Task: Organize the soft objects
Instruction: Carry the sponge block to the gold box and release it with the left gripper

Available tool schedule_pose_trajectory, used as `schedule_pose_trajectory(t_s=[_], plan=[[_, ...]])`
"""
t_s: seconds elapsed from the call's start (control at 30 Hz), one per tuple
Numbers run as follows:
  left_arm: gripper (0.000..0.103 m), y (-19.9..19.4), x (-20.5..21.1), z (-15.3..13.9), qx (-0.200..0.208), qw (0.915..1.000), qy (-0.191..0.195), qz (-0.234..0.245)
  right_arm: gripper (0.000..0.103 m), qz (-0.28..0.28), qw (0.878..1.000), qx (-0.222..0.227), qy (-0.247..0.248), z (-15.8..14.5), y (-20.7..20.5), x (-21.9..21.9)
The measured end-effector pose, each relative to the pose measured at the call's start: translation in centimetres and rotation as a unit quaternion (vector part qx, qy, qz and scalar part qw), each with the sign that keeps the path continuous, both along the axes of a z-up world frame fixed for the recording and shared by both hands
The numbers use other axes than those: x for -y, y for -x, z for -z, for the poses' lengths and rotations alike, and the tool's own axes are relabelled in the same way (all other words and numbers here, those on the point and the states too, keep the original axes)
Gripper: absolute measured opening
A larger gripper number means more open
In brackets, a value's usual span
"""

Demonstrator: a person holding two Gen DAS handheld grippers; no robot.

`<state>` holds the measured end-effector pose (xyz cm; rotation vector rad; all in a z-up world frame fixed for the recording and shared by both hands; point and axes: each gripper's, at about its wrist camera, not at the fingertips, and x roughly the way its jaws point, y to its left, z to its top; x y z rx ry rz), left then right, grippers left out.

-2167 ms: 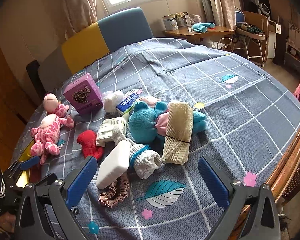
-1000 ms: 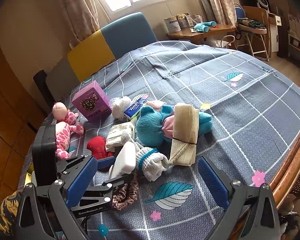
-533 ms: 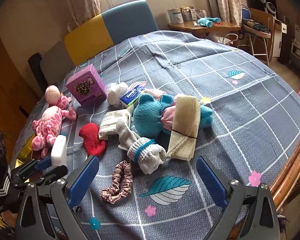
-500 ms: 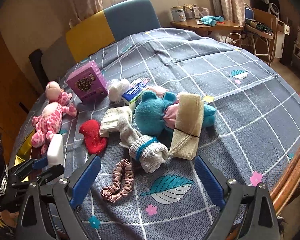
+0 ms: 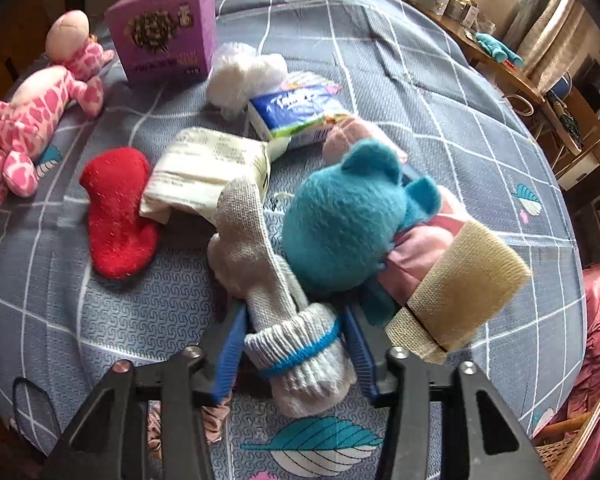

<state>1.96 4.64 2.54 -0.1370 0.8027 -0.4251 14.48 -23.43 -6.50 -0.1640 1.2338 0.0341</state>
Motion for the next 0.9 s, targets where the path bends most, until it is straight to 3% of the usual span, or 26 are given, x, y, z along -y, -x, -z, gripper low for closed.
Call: schedule_pose_trajectory(t_s=[0.13, 0.23, 0.37, 0.47, 0.67, 0.8, 0.87, 0.9], plan=[[0.055, 0.9, -4.5, -1.2, 0.001, 0.9979, 0.024, -0.060, 0.047, -0.004, 1.000, 0.001, 0.007, 0.5, 0.2, 0.2], [0.055, 1.2, -9.0, -1.6, -0.010, 0.9912, 0.035, -0.127, 0.048, -0.003, 1.000, 0.000, 0.004, 0.7, 0.3, 0.5], [0.055, 0.4, -15.7, -0.4, -0.058, 0.9687, 0.055, -0.235, 0.049, -0.009, 1.000, -0.002, 0.014, 1.2, 0.4, 0.6], [0.056, -0.6, -19.2, 0.7, -0.085, 0.9519, 0.076, -0.284, 0.049, -0.012, 1.000, 0.003, 0.018, 1.3, 0.2, 0.3], [0.060, -5.9, -22.0, 2.6, -0.119, 0.9359, 0.062, -0.326, 0.049, -0.020, 0.999, 0.012, 0.026, 1.3, 0.6, -0.4], [0.063, -9.6, -22.9, 4.3, -0.143, 0.9248, 0.080, -0.344, 0.049, -0.027, 0.999, 0.015, 0.033, 1.3, 0.9, -0.9], [0.066, -11.3, -23.3, 5.2, -0.154, 0.9180, 0.074, -0.358, 0.049, -0.031, 0.999, 0.018, 0.037, 1.3, 1.1, -1.2], [0.074, -12.2, -23.2, 5.4, -0.157, 0.9191, 0.070, -0.354, 0.049, -0.033, 0.999, 0.018, 0.040, 1.3, 1.2, -1.4]])
